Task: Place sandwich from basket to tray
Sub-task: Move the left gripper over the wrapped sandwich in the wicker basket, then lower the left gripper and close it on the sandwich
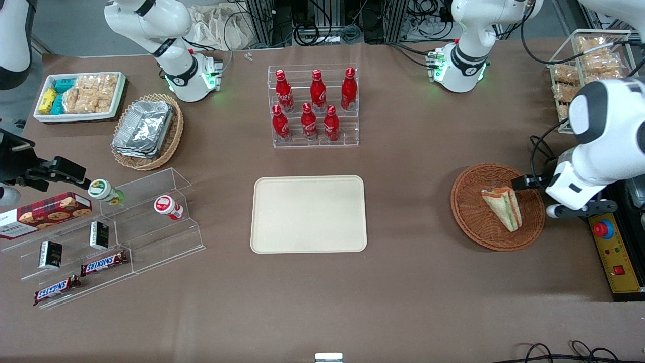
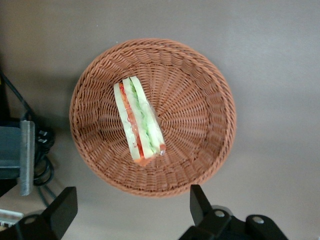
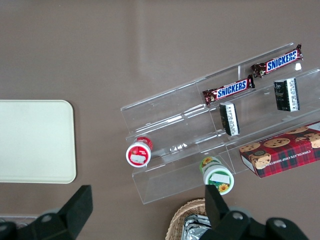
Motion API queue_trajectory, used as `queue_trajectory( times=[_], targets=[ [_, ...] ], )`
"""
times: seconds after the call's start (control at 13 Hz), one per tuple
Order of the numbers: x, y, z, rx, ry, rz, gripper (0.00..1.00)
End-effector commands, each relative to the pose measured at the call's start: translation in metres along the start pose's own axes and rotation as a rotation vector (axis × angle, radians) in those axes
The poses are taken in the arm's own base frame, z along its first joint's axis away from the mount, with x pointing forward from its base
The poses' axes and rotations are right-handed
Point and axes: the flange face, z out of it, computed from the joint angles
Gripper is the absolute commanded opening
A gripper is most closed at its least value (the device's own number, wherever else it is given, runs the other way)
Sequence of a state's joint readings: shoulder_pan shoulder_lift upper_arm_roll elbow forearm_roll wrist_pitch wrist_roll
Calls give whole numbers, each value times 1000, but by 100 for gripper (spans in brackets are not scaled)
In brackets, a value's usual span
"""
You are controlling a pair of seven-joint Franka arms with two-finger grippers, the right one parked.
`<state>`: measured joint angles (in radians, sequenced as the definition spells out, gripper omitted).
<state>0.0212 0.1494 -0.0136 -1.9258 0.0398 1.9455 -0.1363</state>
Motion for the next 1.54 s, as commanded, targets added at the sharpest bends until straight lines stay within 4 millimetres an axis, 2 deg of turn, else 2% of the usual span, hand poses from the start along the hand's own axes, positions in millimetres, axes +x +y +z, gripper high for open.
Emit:
queue_trajectory(
  times=[0.0,0.38,0.46,0.85,1.08,1.23,1.46],
  targets=[
    [-14,-7,37,-20,24,-53,100],
    [-19,-22,120,-39,80,-140,100],
    [-16,-25,130,-40,78,-147,100],
    [-7,-24,161,-44,79,-152,100],
    [1,-24,166,-46,88,-174,98],
    [8,-16,165,-49,94,-225,82],
    [14,-13,151,-54,112,-228,46]
  ],
)
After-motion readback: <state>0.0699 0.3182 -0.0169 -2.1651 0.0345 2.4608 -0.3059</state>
